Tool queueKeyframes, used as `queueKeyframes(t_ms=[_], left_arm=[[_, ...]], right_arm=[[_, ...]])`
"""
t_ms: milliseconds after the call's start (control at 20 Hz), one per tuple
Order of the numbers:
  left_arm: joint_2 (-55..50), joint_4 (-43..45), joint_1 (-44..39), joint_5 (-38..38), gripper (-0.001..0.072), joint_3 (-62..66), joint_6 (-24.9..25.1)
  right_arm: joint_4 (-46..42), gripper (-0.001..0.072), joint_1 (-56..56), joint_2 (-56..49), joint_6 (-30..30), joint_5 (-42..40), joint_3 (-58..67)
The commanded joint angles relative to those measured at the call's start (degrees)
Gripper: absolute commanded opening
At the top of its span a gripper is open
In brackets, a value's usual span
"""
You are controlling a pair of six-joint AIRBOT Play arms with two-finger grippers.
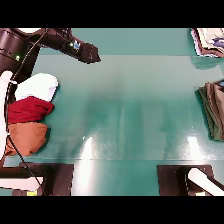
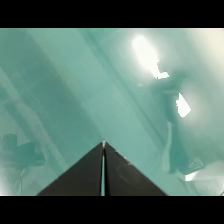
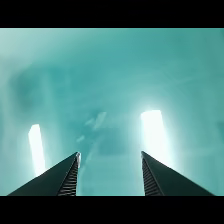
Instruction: Fold the shirts.
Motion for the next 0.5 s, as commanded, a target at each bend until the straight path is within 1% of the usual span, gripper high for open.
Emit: queueKeyframes(t_ms=[0,100,150,300,450], left_arm=[[-0.04,-0.04,-0.02,0.48,0.0024,0.04,-0.07],[-0.04,-0.04,-0.02,0.50,0.0024,0.04,-0.07],[-0.04,-0.04,-0.02,0.50,0.0024,0.04,-0.07],[-0.04,-0.04,-0.02,0.48,0.0024,0.07,-0.07],[-0.04,-0.04,-0.02,0.50,0.0024,0.07,-0.07]], right_arm=[[3.61,0.0384,17.25,0.07,-0.04,-5.14,-0.04],[3.41,0.0096,24.24,0.07,-0.26,-7.85,-0.04],[3.37,0.0016,26.67,0.07,-0.44,-8.55,-0.04],[3.34,0.0016,30.95,0.07,-0.68,-9.03,-0.04],[3.41,0.0016,31.19,0.07,-0.68,-8.90,-0.04]])
